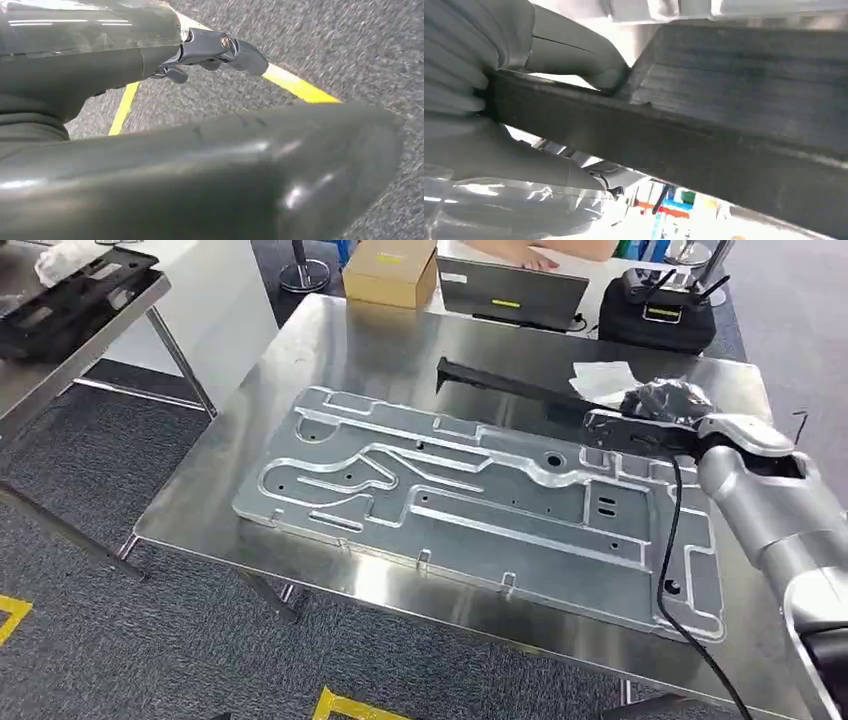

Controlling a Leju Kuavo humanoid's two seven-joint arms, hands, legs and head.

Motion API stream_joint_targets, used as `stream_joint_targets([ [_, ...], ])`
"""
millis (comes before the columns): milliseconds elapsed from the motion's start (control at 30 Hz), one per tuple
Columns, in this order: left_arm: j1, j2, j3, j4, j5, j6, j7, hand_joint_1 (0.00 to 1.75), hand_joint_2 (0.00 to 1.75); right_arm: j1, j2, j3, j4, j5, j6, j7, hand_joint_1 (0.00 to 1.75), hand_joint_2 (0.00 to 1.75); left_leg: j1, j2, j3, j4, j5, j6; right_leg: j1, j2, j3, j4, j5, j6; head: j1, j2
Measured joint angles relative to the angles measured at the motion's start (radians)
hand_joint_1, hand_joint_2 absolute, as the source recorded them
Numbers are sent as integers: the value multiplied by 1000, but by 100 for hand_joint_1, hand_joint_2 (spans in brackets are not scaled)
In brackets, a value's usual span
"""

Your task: Take the parts from the cabinet and place them on the table.

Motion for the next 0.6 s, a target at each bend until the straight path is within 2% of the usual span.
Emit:
stream_joint_targets([
  [33,0,0,1,0,0,-2,0,0,0,-6,-1,-2,0,0,0,0,175,175,0,0,0,4,-2,-3,-1,0,12,-78,52,-1,0,0],
  [67,0,0,2,0,1,-11,0,0,0,-10,-3,-4,2,-1,-1,0,175,175,-5,0,-3,5,-1,-8,8,1,18,-82,50,-6,0,0],
  [133,-1,0,2,0,1,-16,-2,0,0,-15,-5,-7,2,0,0,1,175,175,-3,-2,-6,9,2,-14,13,2,18,-94,51,-20,0,0],
  [167,-1,0,3,0,1,-18,-3,0,0,-20,-5,-8,2,0,0,1,175,175,-3,-2,-10,8,6,-19,13,1,17,-95,47,-26,0,0],
  [200,0,0,3,0,1,-18,-3,0,0,-25,-5,-8,2,0,0,0,175,175,-11,-5,-14,8,8,-25,5,-1,14,-102,51,-34,0,0],
  [233,-2,2,3,0,1,-18,-3,0,0,-29,-4,-9,2,0,0,-1,175,175,-8,-1,-21,20,-12,-30,1,-7,17,-106,57,-44,0,0],
  [267,-2,2,3,0,1,-18,-4,0,0,-31,-4,-9,2,0,0,-1,175,175,-9,7,-33,63,-55,-38,-1,-8,16,-109,61,-53,-1,0],
  [333,-2,2,3,0,0,-19,-3,0,0,-39,-6,-12,2,0,0,0,175,175,4,16,-84,228,-149,-48,2,-11,10,-108,67,-62,0,0],
  [367,-2,2,3,0,0,-19,-3,0,0,-41,-6,-13,2,0,0,0,175,175,7,18,-107,306,-185,-52,3,-12,5,-106,70,-64,-1,0],
  [400,-3,1,3,0,0,-19,-3,0,0,-43,-6,-14,2,0,1,-1,175,175,9,20,-113,352,-202,-54,3,-12,0,-104,72,-63,-1,0],
  [433,-4,1,3,0,-2,-17,-3,0,0,-44,-6,-14,2,0,2,-1,175,175,11,20,-94,341,-194,-56,3,-12,-3,-103,74,-62,-1,0],
  [467,-6,1,3,0,-3,-14,-3,0,0,-44,-6,-15,2,1,3,-1,175,175,11,21,-52,286,-170,-55,3,-12,-4,-102,74,-60,-1,0],
  [533,-7,1,3,0,-4,-9,-3,0,0,-48,-6,-17,2,1,3,-2,175,175,10,22,76,92,-109,-43,4,-12,-4,-101,78,-55,-1,0],
  [567,-9,2,3,0,-5,-6,-3,0,0,-52,-6,-18,2,1,3,-2,175,175,7,22,109,29,-124,-36,6,-13,-6,-101,81,-50,-1,0],
  [600,-10,2,3,0,-7,-4,-3,0,0,-56,-11,-19,2,1,3,-3,175,175,3,23,115,16,-123,-36,9,-13,-10,-98,83,-45,0,0],
])
